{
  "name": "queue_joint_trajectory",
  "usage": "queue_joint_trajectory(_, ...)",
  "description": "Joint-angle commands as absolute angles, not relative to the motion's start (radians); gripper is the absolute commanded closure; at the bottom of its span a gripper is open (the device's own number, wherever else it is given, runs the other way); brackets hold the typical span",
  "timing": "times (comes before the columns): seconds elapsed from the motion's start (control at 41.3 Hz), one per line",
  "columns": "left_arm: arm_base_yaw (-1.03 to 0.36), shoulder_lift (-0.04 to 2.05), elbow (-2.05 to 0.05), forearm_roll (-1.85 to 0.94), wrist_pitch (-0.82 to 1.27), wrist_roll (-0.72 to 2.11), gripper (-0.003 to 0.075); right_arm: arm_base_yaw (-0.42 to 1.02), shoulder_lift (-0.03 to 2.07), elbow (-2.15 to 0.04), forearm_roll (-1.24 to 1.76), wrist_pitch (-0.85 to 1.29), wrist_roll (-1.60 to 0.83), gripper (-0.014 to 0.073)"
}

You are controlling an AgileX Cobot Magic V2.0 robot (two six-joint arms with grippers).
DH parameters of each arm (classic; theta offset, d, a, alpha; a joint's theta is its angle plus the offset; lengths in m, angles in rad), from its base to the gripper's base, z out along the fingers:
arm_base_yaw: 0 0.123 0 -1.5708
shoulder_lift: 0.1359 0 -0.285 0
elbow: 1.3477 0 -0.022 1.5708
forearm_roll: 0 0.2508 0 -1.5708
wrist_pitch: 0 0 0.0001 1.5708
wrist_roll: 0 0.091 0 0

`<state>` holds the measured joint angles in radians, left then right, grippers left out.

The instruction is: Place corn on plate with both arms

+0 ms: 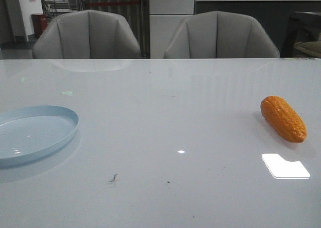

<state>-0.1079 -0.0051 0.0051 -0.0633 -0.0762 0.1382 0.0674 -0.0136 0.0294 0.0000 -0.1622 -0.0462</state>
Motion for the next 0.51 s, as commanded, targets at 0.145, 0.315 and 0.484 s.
queue_joint_trajectory(0.145,-0.116,-0.012,-0.045,-0.073,-0.181,0.127,0.0624,0.068,-0.034,-0.028,0.0,-0.261,0.015,0.0564)
queue_joint_trajectory(0.315,-0.116,0.039,-0.209,-0.02,-0.075,0.127,0.0624,0.067,0.01,-0.243,-0.011,-0.033,0.013,0.0564)
queue_joint_trajectory(0.484,-0.116,0.187,-0.389,0.022,-0.075,0.127,0.0624,0.067,0.158,-0.437,-0.04,0.0,0.013,0.0564)
